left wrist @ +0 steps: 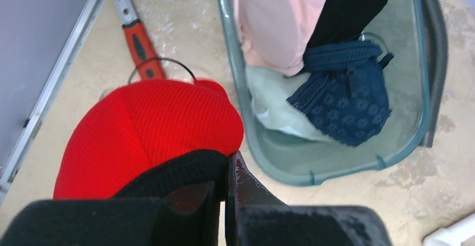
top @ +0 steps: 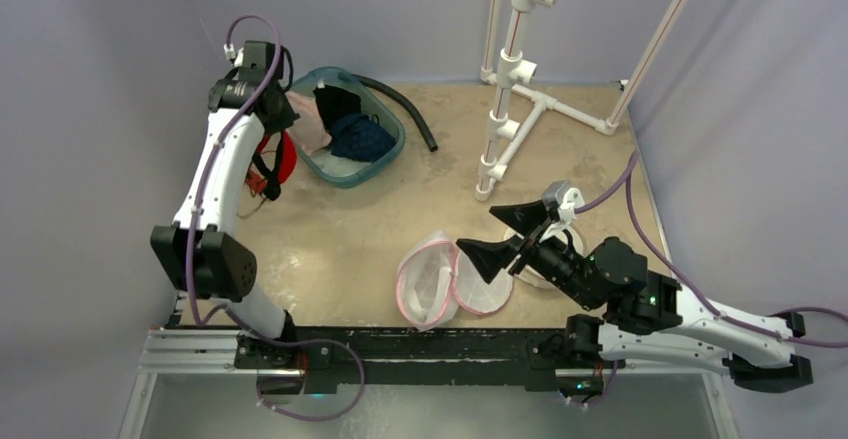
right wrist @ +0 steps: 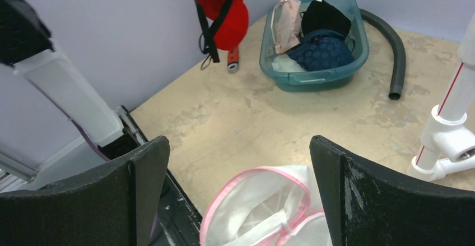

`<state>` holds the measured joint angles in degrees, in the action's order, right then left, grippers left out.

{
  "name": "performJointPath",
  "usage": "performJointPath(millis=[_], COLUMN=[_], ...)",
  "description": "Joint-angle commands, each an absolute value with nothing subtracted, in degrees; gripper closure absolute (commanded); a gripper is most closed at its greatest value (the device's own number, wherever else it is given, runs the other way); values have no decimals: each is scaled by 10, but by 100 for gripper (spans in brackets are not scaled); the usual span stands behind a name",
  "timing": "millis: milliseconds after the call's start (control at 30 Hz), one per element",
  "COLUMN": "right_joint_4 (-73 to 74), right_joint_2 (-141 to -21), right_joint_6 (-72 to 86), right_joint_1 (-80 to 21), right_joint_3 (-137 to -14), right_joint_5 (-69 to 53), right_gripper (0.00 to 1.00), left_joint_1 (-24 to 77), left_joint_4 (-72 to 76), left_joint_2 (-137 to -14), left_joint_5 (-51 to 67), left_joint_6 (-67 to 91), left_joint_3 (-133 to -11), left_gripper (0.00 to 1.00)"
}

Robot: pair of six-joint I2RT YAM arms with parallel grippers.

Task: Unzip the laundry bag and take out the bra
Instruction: Place the bra in the bin.

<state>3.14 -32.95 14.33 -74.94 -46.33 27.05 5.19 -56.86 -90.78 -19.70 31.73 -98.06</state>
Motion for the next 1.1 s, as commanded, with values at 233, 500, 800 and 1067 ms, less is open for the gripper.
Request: performJointPath(millis=[233,500,800,1067], right_joint_4=[42,45,33,62], right_joint_2=[-274,-274,-303,-281], right_joint_6=[179,183,179,198], right_joint_1=[-750,-750,-750,-750], right_joint_3=[-443,-440,-433,-438], right_joint_5=[289,301,302,321], right_gripper=[2,2,2,2], left_joint_1=[48,53,57,28], left_joint_4=[-633,-668,-270,-103], left_joint_2=[-1110,-1198,-1089,-1046], left_joint_5=[-237,-190,109,180], left_joint_6=[322,357,460,468], left_joint_3=[-1248,-1387,-1301,-1035], left_gripper=[100,100,100,100])
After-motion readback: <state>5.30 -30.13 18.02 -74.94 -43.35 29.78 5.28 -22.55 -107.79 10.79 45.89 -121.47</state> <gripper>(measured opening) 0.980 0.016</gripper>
